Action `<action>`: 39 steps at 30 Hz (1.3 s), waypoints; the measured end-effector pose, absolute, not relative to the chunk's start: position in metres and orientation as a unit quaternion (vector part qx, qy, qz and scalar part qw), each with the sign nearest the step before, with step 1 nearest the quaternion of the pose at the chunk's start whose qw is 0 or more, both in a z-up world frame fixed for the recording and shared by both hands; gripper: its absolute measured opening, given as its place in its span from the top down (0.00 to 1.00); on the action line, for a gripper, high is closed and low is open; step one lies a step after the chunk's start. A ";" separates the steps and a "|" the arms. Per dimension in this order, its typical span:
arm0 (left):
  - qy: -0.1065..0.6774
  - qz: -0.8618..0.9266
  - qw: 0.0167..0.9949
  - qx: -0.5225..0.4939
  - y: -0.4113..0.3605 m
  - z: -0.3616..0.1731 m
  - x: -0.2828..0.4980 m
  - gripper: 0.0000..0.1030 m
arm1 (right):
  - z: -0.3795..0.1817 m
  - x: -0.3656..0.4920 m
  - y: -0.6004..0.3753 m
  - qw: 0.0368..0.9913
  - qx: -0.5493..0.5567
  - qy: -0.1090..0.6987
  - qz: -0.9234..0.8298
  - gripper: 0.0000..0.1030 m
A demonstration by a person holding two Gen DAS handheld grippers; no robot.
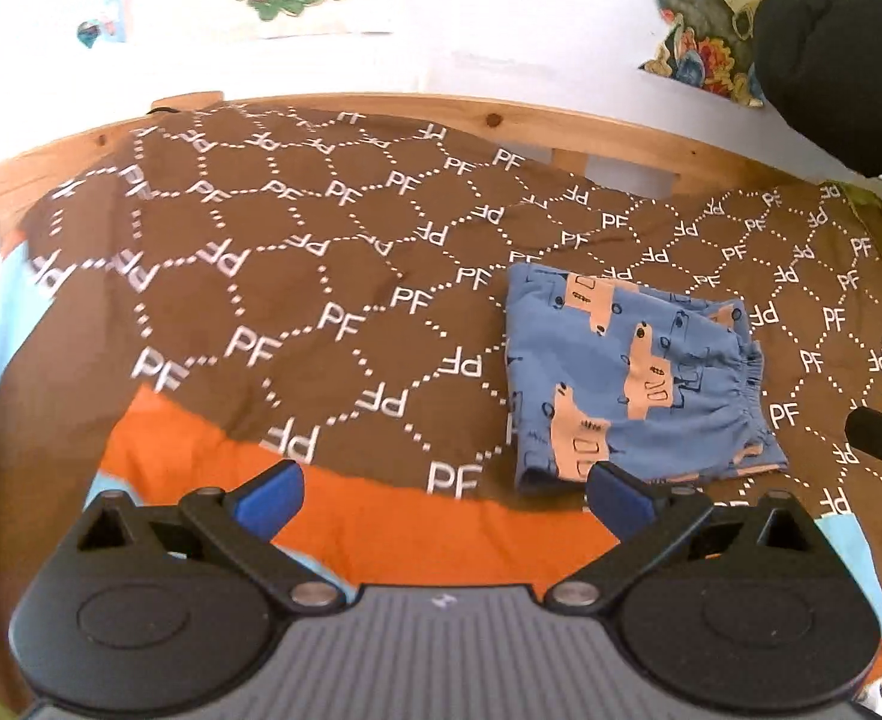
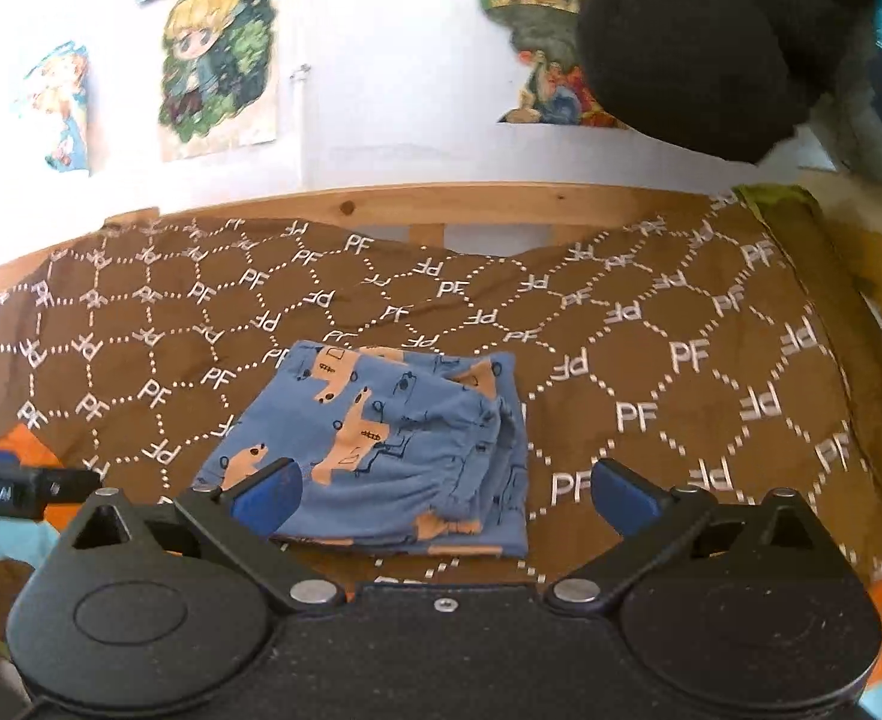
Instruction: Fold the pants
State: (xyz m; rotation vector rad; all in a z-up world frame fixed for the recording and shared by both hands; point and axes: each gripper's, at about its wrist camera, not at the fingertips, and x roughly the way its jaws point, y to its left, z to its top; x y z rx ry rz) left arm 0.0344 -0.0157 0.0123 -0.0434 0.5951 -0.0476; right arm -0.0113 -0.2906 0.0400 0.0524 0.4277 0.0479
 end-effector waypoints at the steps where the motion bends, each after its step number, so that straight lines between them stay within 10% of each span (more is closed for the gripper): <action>1: 0.291 -0.022 0.956 -0.022 -0.014 0.012 0.029 0.00 | 0.040 -0.015 -0.291 0.976 0.033 0.213 0.019 0.01; 39: 0.301 -0.032 0.953 -0.001 -0.019 0.004 0.011 0.00 | 0.031 -0.031 -0.287 0.968 0.039 0.246 0.027 0.01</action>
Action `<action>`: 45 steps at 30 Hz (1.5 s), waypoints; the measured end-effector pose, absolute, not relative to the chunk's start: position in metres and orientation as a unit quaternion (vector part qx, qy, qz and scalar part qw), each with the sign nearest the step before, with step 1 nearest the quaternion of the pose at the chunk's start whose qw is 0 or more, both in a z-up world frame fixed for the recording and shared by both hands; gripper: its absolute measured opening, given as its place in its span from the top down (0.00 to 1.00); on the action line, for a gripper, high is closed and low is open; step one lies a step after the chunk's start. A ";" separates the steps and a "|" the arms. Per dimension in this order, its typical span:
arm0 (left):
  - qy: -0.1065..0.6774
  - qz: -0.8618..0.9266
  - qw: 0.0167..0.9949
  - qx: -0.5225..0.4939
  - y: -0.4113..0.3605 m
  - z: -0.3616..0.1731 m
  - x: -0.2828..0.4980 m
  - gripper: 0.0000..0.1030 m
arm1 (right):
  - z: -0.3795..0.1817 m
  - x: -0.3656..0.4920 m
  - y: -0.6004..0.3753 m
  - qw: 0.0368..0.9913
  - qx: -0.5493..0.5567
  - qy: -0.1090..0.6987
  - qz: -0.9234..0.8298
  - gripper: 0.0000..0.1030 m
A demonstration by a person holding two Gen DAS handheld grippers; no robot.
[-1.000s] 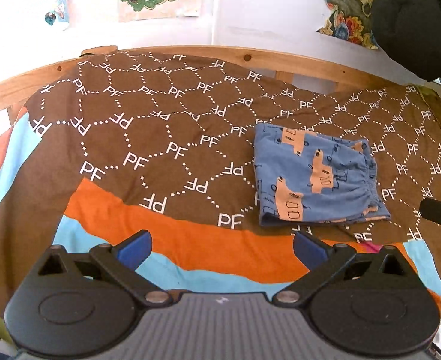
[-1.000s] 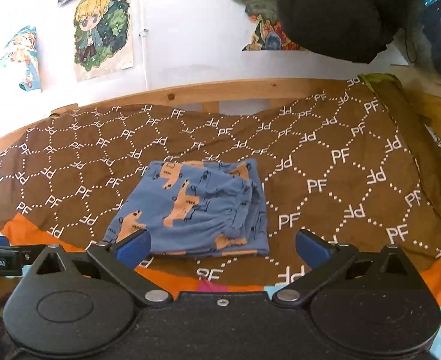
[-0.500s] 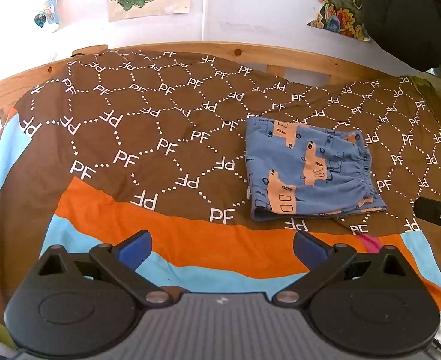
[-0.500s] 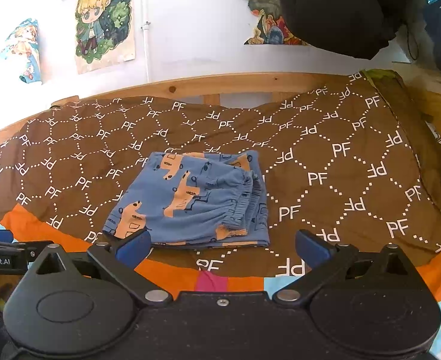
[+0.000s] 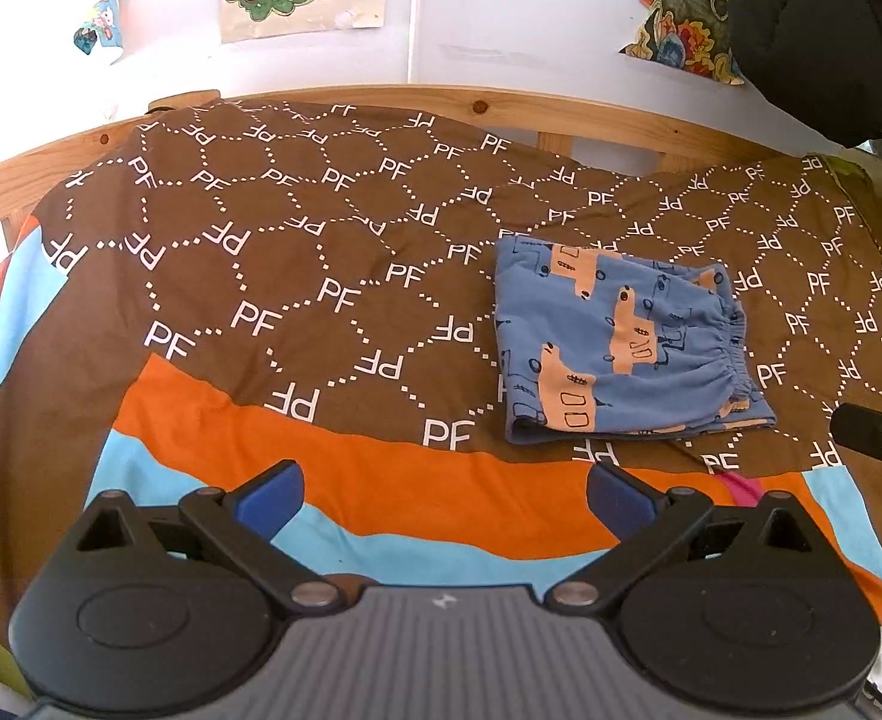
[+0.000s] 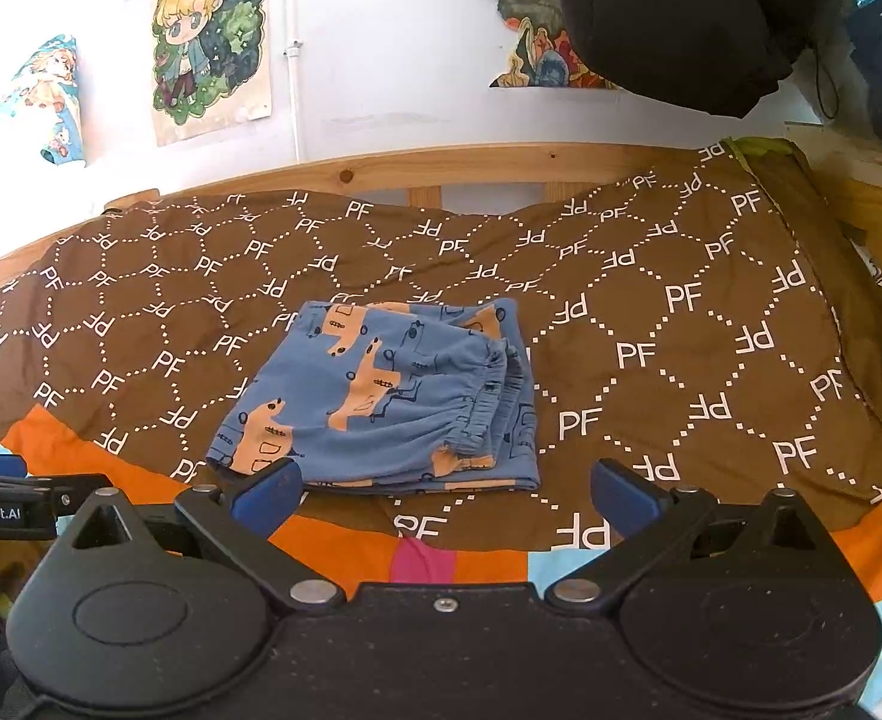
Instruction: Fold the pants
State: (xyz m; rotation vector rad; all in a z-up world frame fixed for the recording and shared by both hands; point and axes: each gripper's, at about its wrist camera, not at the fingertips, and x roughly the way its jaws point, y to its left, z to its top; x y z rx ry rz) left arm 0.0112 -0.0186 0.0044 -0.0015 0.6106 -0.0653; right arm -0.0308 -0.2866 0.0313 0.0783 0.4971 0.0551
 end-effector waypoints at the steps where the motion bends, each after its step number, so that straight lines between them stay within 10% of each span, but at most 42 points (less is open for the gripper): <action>1: 0.301 -0.032 0.953 -0.001 -0.019 0.004 0.011 0.00 | 0.031 -0.031 -0.287 0.968 0.039 0.246 0.028 0.01; 45: 0.317 -0.032 0.948 -0.001 -0.018 0.004 0.013 0.00 | 0.028 -0.031 -0.286 0.966 0.043 0.253 0.031 0.01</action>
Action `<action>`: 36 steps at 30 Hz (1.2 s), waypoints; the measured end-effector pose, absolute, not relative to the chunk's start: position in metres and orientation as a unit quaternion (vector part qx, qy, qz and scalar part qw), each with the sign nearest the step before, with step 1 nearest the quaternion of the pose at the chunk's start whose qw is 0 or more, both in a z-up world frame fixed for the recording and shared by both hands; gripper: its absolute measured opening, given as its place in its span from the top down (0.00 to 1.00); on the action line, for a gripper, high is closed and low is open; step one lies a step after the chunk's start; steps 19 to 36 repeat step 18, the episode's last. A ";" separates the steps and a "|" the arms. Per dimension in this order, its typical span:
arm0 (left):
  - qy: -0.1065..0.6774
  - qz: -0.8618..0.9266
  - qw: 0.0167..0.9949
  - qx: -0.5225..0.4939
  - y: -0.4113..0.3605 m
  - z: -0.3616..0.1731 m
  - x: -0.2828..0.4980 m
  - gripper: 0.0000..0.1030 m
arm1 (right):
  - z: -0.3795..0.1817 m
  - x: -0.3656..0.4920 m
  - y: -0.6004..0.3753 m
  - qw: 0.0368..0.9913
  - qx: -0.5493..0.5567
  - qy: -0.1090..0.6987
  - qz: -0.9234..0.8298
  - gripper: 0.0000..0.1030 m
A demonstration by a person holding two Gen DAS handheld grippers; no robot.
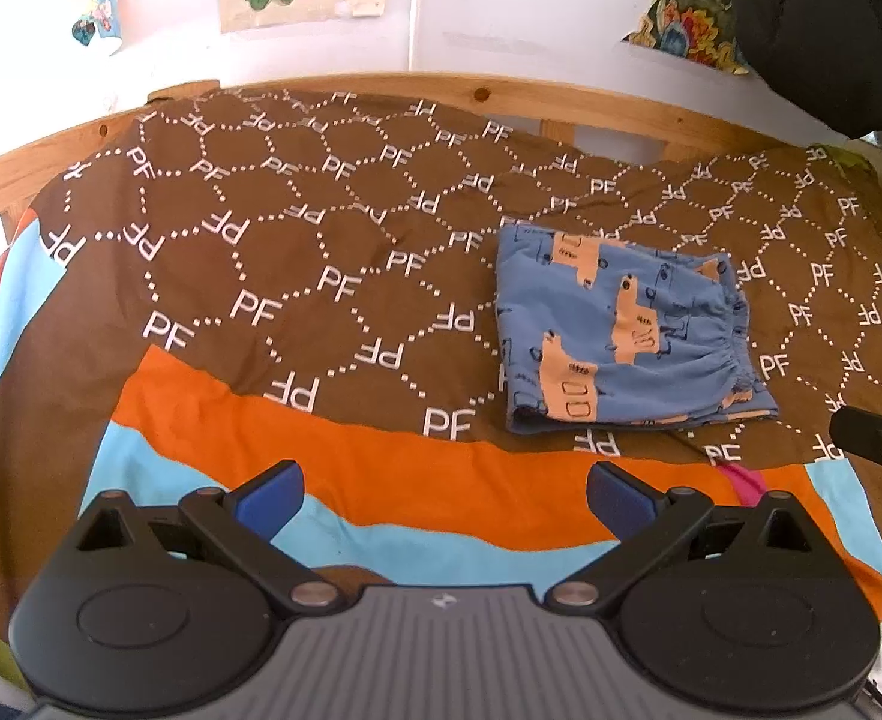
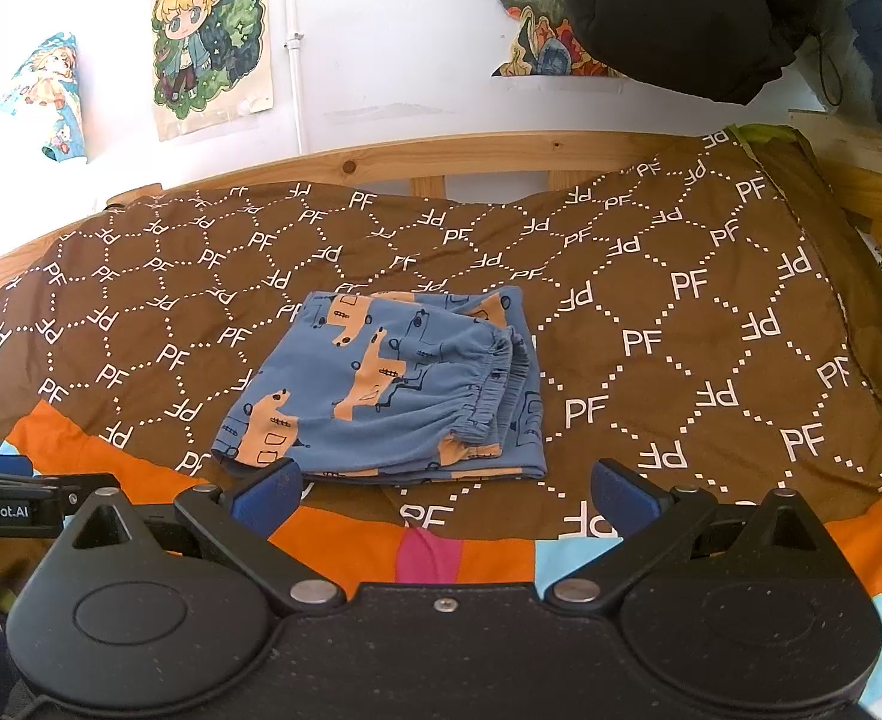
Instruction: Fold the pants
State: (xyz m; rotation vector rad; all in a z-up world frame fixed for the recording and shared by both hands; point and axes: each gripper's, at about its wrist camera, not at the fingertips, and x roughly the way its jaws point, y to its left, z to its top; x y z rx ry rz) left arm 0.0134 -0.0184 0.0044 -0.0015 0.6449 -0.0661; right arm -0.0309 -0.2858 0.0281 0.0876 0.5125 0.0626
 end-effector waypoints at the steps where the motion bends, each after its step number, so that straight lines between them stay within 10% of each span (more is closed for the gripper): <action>1: 0.319 -0.035 0.947 -0.004 -0.018 0.005 0.013 0.00 | 0.028 -0.031 -0.285 0.966 0.043 0.253 0.031 0.01; 36: 0.328 -0.033 0.944 0.019 -0.021 0.003 0.015 0.00 | 0.026 -0.031 -0.284 0.965 0.045 0.256 0.033 0.01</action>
